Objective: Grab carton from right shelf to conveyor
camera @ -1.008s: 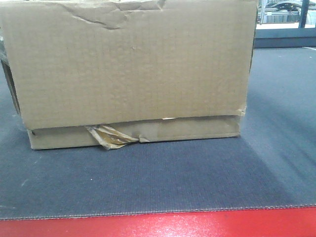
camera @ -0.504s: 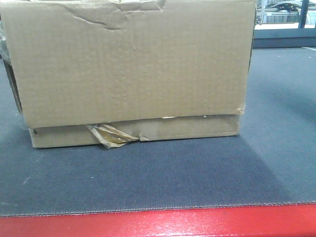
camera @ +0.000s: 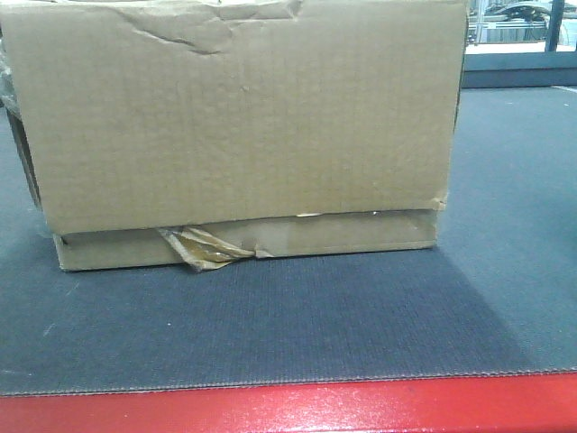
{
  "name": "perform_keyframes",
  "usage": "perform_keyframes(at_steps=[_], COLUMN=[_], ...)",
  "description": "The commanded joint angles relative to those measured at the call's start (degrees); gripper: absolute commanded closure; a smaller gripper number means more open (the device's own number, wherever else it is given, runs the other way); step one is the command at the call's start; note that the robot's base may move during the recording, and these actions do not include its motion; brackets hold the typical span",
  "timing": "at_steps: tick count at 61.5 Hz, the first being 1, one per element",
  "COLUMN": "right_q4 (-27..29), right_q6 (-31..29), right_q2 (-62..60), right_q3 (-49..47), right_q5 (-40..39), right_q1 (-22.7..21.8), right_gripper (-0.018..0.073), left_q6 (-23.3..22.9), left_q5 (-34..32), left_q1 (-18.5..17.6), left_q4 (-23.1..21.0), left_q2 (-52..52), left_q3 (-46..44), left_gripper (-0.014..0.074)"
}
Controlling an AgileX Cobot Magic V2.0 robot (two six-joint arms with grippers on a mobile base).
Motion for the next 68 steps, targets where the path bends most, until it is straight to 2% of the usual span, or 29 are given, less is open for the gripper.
perform_keyframes(at_steps=[1, 6, 17, 30, 68], right_q4=[-0.61, -0.61, -0.61, -0.61, -0.61], right_q6=[-0.38, -0.38, -0.38, -0.38, -0.38], right_q2=[-7.28, -13.62, -26.66, -36.68, -38.50], right_q3=[4.45, 7.10, 9.56, 9.56, 9.56], right_q5=[-5.32, -5.84, -4.89, -4.75, -5.09], right_q1=[-0.08, -0.08, -0.08, -0.08, -0.08], right_gripper=[0.0632, 0.0632, 0.0632, 0.0632, 0.0632], left_q6=[2.88, 4.55, 4.51, 4.51, 4.51], left_q5=[-1.96, -2.05, -2.08, -2.08, -2.08], left_q1=[0.23, 0.23, 0.23, 0.23, 0.23], left_q4=[-0.15, -0.15, -0.15, -0.15, -0.15], left_q2=[-5.97, -10.71, -19.51, -23.72, -24.24], left_q3=[1.60, 1.99, 2.02, 2.18, 2.18], left_gripper=[0.0582, 0.0582, 0.0582, 0.0582, 0.0582])
